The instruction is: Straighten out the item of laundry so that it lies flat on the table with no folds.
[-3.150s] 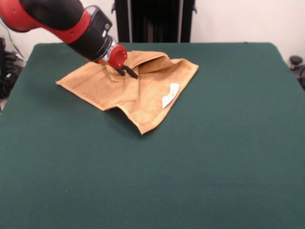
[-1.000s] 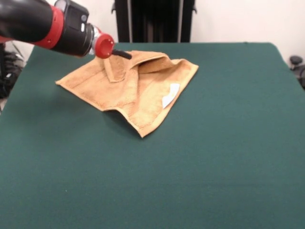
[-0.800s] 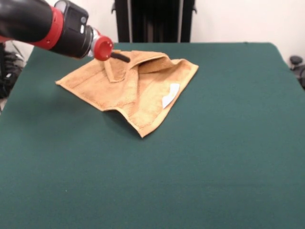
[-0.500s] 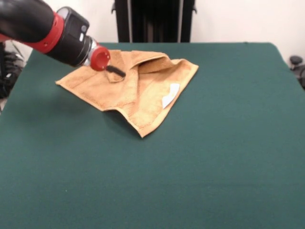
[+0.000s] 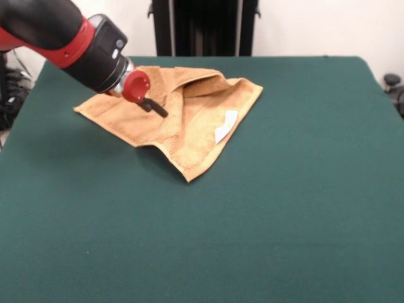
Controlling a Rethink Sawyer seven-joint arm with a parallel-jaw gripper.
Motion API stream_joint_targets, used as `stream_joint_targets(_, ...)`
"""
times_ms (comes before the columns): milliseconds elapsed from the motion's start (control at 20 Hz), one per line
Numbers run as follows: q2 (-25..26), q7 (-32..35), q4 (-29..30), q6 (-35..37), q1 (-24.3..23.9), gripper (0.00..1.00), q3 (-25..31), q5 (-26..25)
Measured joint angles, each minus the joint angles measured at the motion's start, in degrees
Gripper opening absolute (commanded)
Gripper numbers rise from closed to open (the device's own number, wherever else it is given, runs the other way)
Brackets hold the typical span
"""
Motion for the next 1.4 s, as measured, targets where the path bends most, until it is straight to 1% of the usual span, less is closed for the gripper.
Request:
stream_joint_targets(100,-0.7,0.0,1.8,-0.7,0.0,1.0,0.3,0.4)
stream_joint_targets(200,-0.9,0.0,2.3,-0.7,0.0,1.0,0.4,0.6)
stream_joint_targets(400,-2.3,0.0,6.4,-0.7,0.0,1.0,0.7,1.9)
stream_joint_targets(800,-3.8,0.0,11.0,-2.6,0.1,1.0,1.2,3.4)
stream_joint_targets(1200,-2.6,0.0,12.8,-5.2,0.0,1.0,2.4,3.7)
stream_joint_targets(1400,-0.9,0.0,13.0,-5.7,-0.1,1.0,2.6,3.8)
